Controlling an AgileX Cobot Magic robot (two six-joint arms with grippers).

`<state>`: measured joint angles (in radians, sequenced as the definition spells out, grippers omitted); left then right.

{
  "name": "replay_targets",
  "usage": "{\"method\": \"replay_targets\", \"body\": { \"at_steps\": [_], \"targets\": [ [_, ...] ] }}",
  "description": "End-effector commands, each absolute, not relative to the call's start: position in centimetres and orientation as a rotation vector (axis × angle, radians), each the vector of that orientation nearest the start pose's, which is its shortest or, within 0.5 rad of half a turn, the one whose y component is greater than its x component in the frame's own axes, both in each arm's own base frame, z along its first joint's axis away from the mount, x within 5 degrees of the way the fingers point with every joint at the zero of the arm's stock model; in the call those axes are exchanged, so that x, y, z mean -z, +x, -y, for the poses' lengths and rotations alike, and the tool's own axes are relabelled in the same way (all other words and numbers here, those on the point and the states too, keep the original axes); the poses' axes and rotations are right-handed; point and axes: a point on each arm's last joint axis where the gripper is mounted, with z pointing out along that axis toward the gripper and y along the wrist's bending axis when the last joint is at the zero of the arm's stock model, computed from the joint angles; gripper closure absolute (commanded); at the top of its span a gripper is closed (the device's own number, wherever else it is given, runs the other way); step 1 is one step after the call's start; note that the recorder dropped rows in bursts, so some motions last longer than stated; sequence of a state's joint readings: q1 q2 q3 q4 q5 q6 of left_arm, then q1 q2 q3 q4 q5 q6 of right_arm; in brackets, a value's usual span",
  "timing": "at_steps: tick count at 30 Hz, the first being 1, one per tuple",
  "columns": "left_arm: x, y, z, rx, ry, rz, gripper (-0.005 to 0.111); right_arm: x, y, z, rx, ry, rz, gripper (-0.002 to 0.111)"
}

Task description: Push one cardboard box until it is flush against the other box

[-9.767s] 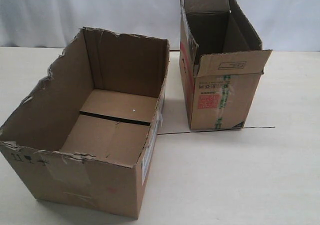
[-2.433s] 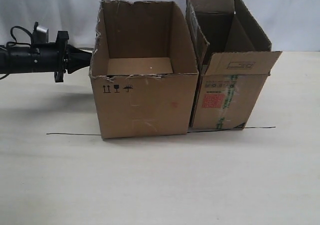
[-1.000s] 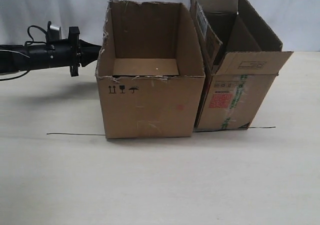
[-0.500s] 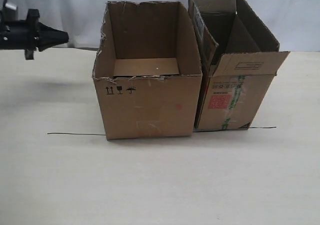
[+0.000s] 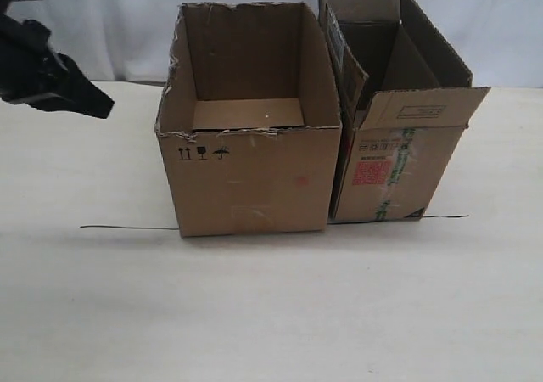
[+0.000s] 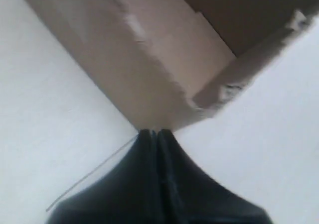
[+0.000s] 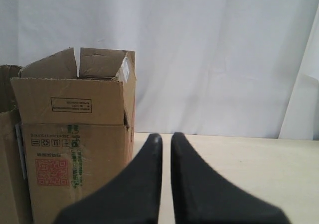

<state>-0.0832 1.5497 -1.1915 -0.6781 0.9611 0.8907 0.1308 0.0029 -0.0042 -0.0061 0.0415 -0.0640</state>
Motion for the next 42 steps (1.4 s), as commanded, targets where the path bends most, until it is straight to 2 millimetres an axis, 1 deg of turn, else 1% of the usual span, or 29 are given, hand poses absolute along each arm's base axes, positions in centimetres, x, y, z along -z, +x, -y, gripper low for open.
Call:
{"method": "replay_targets", "body": {
  "at_steps": [1, 2, 4, 6, 8, 11, 14, 16, 19, 24, 31, 36, 42],
  "targets": [
    [-29.3, 28.0, 13.4, 0.323, 1.213, -2.316, 0.107, -20.9, 5.6, -0.7, -0.044, -0.156, -1.519, 0.103],
    [-29.0, 27.2, 15.3, 0.259, 1.299, -2.282, 0.107, -20.9, 5.6, -0.7, -0.044, -0.156, -1.519, 0.103],
    [-29.0, 26.3, 17.3, 0.207, 1.404, -2.203, 0.107, -20.9, 5.6, -0.7, -0.044, -0.156, -1.519, 0.103],
    [-29.4, 25.5, 19.5, 0.194, 1.438, -2.089, 0.107, -20.9, 5.6, -0.7, -0.044, -0.156, -1.519, 0.103],
    [-29.3, 24.6, 21.2, 0.215, 1.480, -2.026, 0.107, -20.9, 5.6, -0.7, -0.046, -0.154, -1.519, 0.103],
    [-27.5, 24.7, 22.5, 0.214, 1.562, -2.035, 0.107, -20.9, 5.6, -0.7, -0.046, -0.154, -1.519, 0.103],
    [-25.0, 25.7, 23.6, 0.200, 1.652, -2.062, 0.107, -20.9, 5.6, -0.7, -0.046, -0.154, -1.519, 0.103],
    [-24.5, 26.3, 24.1, 0.198, 1.658, -2.065, 0.107, -20.9, 5.6, -0.7, -0.046, -0.154, -1.519, 0.103],
    [-24.4, 26.9, 24.6, 0.183, 1.696, -2.023, 0.107, -20.9, 5.6, -0.7, -0.046, -0.154, -1.519, 0.103],
    [-24.3, 27.9, 25.4, 0.170, 1.663, -1.980, 0.107, -20.9, 5.6, -0.7, -0.046, -0.154, -1.519, 0.103],
    [-22.7, 28.8, 26.0, 0.153, 1.694, -1.969, 0.107, -20.9, 5.6, -0.7, -0.044, -0.156, -1.519, 0.103],
    [-22.9, 29.3, 26.4, 0.138, 1.641, -1.922, 0.107, -20.9, 5.6, -0.7, -0.044, -0.156, -1.519, 0.103],
    [-22.7, 29.7, 26.6, 0.130, 1.616, -1.902, 0.107, -20.9, 5.6, -0.7, -0.046, -0.155, -1.519, 0.103]
  ]
}}
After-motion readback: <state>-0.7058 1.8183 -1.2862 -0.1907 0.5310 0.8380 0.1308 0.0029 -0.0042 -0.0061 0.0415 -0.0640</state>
